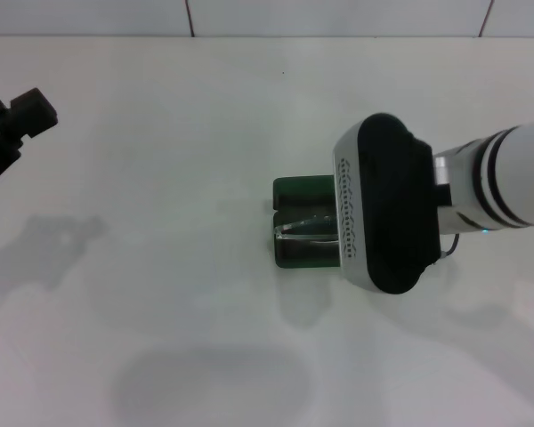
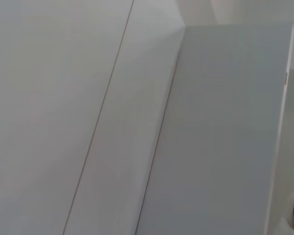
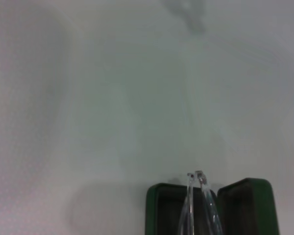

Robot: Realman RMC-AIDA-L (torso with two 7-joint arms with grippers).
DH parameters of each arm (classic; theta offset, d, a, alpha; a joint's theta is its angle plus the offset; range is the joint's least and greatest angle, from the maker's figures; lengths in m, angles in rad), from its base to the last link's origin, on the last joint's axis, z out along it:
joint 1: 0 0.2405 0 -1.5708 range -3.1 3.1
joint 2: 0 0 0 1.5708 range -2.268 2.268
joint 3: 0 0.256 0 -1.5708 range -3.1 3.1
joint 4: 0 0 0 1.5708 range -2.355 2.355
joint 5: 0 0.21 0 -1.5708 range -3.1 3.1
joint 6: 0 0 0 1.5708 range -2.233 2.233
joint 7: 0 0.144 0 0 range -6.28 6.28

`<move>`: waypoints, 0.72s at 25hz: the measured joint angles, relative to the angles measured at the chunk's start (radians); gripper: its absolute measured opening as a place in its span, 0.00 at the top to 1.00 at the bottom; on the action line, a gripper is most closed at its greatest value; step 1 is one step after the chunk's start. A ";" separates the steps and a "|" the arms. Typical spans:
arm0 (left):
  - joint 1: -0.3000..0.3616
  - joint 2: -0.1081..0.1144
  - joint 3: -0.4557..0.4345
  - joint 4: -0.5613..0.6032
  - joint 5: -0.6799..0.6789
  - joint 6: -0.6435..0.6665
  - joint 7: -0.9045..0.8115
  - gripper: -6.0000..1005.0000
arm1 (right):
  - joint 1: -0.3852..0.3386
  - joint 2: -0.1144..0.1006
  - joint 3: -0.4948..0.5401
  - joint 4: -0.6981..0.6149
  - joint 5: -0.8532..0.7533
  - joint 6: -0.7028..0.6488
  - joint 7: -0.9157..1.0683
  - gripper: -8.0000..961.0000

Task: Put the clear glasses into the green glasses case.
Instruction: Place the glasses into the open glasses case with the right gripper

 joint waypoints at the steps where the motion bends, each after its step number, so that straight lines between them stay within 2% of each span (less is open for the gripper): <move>1: -0.001 0.000 0.000 0.000 0.000 0.000 0.001 0.95 | -0.003 0.000 -0.008 0.010 -0.007 0.016 0.001 0.91; 8: 0.000 -0.003 -0.016 -0.001 0.003 -0.001 0.006 0.95 | -0.030 0.000 -0.043 0.066 -0.063 0.134 0.003 0.91; 18: -0.004 -0.006 -0.027 -0.002 0.006 -0.002 0.005 0.95 | -0.041 -0.001 -0.068 0.096 -0.068 0.184 -0.003 0.91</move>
